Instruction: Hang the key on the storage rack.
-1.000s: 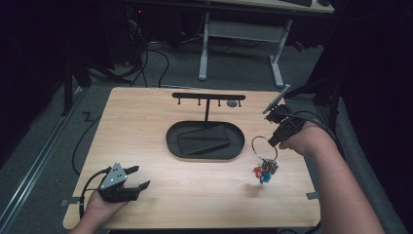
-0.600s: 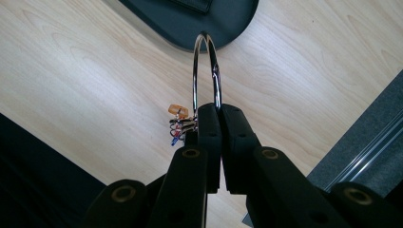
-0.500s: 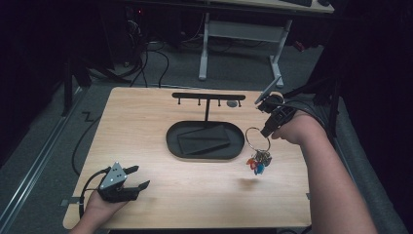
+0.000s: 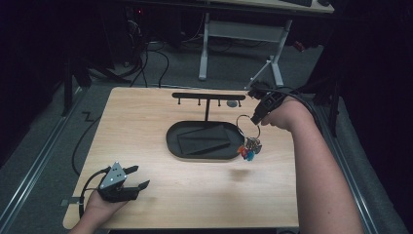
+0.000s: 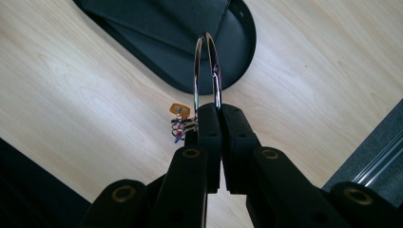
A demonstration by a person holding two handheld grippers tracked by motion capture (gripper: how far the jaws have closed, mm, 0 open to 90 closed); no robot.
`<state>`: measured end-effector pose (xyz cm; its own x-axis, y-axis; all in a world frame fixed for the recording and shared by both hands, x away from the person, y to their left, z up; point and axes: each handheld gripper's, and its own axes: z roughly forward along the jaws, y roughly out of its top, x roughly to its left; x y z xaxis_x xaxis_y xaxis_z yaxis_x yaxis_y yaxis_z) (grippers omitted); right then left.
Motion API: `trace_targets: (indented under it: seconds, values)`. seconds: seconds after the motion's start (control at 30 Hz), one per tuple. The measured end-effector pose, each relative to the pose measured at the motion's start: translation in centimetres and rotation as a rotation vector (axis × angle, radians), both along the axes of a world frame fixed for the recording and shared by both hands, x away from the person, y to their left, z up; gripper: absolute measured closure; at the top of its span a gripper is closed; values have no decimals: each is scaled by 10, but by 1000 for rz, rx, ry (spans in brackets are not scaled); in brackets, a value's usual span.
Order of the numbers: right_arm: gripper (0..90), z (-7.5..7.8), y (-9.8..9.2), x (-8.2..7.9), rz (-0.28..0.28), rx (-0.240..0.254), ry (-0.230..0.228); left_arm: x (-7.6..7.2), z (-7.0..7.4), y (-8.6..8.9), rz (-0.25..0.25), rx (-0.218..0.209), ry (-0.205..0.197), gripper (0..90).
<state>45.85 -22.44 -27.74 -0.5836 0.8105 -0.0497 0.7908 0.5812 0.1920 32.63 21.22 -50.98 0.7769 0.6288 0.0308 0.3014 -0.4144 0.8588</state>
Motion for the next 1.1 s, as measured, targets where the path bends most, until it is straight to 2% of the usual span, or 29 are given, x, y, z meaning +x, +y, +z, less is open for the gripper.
trace_targets:
  seconds: [0.5, 0.73, 0.97, 1.07, 1.1]
  values:
    - [878, 2, 10, 35, -2, 6, -23, 1, -1, 2, 3, -1, 2, 319]
    - [878, -4, 9, 51, -17, 10, -16, 1, -1, 3, 4, -2, 5, 319]
    - [878, -17, 7, 66, -34, 15, -3, 2, -2, 3, 1, 0, 8, 319]
    - [878, -19, 6, 71, -31, 15, -12, 1, -2, 3, 3, -5, 5, 319]
    - [878, -18, 5, 72, -49, 23, -10, 1, -1, 3, 4, -4, 5, 319]
